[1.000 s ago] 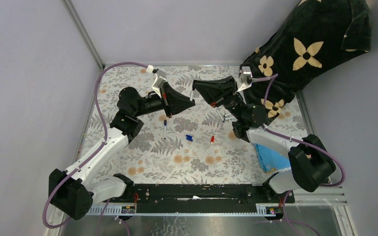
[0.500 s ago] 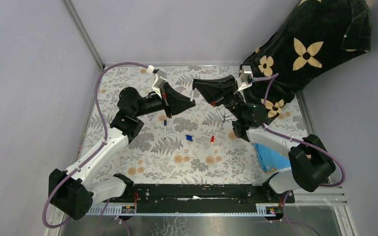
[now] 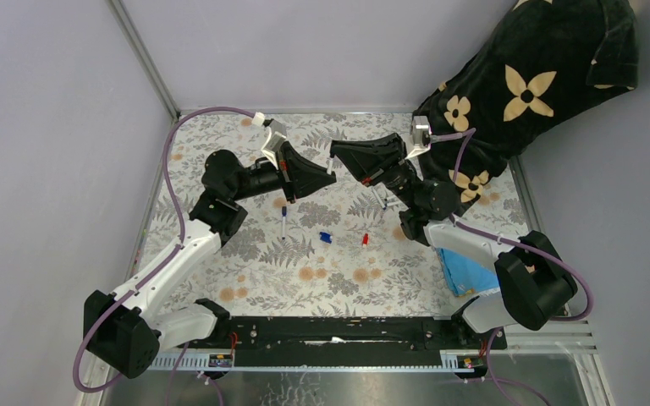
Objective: Insert the pens into the pen caps
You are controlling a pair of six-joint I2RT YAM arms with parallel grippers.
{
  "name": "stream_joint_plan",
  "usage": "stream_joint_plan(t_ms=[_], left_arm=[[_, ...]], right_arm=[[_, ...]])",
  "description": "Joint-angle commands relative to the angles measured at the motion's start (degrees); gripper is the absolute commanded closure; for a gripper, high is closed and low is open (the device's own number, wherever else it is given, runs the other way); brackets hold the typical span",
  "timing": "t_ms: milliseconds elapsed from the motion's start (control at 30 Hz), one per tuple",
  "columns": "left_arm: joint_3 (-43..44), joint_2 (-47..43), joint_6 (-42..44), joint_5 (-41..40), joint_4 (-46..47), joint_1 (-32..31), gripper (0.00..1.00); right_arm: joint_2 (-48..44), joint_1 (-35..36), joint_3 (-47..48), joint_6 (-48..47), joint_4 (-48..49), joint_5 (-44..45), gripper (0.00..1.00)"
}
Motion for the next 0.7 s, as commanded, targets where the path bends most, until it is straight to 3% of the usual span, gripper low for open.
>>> stream_joint_plan(t_ms=[0,467,667], left_arm=[[-0.46,-0.8,0.8,0.18,1.11,0.29,1.0],[-0.69,-1.21,0.26,-1.06,1.43,0.76,1.0],[-1.89,-1.66,-4.34,-1.25,6.75,1.81,1.0]], right_arm=[[-0.67,0.29,-0.24,-0.29,2.06,0.25,1.0],[-1.09,0.29,-4.87,0.13,-0.1,-2.59,1.0],[-0.88,0.27,-7.75,-1.56,-3.32,-3.51,1.0]])
